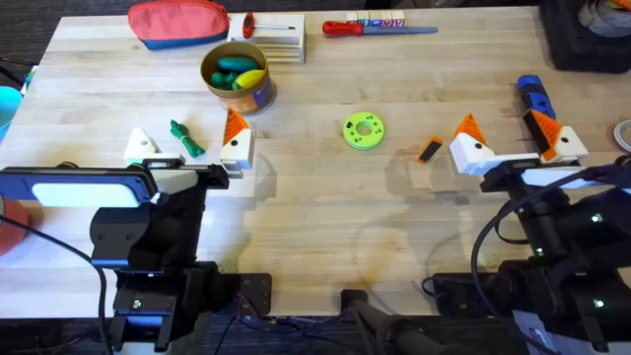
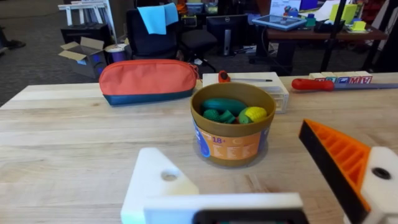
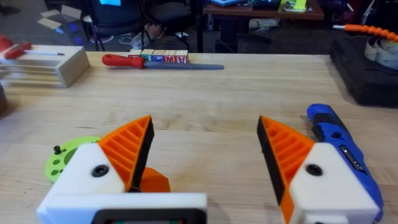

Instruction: Pick up the gripper from the table and insert it into the empty holder that is missing its gripper. Then pick up a screw, insert it into the mounting hole, and use the screwdriver to tighten it. Finally, clean up the table by picking up the vegetable and placing it into the bucket.

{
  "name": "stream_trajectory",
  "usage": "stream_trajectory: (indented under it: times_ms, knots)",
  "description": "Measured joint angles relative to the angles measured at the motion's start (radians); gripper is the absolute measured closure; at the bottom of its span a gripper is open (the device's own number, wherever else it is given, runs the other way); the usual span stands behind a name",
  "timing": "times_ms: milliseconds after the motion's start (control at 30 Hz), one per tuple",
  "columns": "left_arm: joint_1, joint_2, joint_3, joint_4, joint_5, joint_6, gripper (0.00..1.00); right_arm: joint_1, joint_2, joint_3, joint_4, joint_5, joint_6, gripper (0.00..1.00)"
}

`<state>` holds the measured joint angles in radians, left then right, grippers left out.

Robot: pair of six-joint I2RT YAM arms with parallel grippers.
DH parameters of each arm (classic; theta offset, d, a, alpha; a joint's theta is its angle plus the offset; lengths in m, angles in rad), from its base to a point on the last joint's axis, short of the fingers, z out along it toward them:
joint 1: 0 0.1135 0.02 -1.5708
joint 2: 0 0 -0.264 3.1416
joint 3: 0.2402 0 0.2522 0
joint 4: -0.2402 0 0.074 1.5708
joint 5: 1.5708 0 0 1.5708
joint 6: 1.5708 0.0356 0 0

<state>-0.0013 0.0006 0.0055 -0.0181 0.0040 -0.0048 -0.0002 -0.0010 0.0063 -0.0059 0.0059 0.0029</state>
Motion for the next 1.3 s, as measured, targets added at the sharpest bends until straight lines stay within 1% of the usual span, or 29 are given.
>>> stream_trajectory:
  times_ms: [533, 600, 700, 800, 867, 1000, 1067, 1100, 1200, 1300]
  knots:
    - [0.000, 0.000, 0.000, -0.020, 0.000, 0.000, 0.015, 0.000, 0.000, 0.004, -0.016, 0.001, 0.000, 0.010]
    - [0.000, 0.000, 0.002, -0.046, 0.000, 0.000, 0.015, 0.000, 0.000, 0.020, -0.049, 0.003, 0.000, 0.011]
    - [0.000, 0.000, 0.023, -0.113, 0.002, 0.002, 0.015, 0.000, 0.001, 0.072, -0.155, 0.001, 0.000, 0.010]
    - [0.000, 0.002, 0.097, -0.235, 0.001, 0.012, 0.015, 0.000, 0.028, 0.154, -0.280, 0.001, 0.000, 0.010]
    - [0.000, 0.017, 0.164, -0.304, 0.001, 0.016, 0.014, 0.000, 0.063, 0.229, -0.363, 0.000, 0.000, 0.010]
    - [0.000, 0.087, 0.325, -0.457, 0.000, 0.029, 0.014, 0.000, 0.146, 0.385, -0.493, 0.000, 0.000, 0.010]
    - [0.000, 0.147, 0.412, -0.541, -0.022, 0.025, 0.015, 0.000, 0.196, 0.457, -0.546, -0.004, 0.000, 0.010]
    - [0.000, 0.181, 0.451, -0.576, -0.044, 0.012, 0.015, 0.000, 0.224, 0.489, -0.560, -0.010, 0.000, 0.010]
    - [0.002, 0.304, 0.562, -0.664, -0.127, -0.063, 0.015, 0.000, 0.299, 0.562, -0.571, -0.045, 0.000, 0.010]
    - [0.014, 0.459, 0.657, -0.703, -0.173, -0.129, 0.015, 0.000, 0.366, 0.610, -0.573, -0.083, 0.000, 0.010]
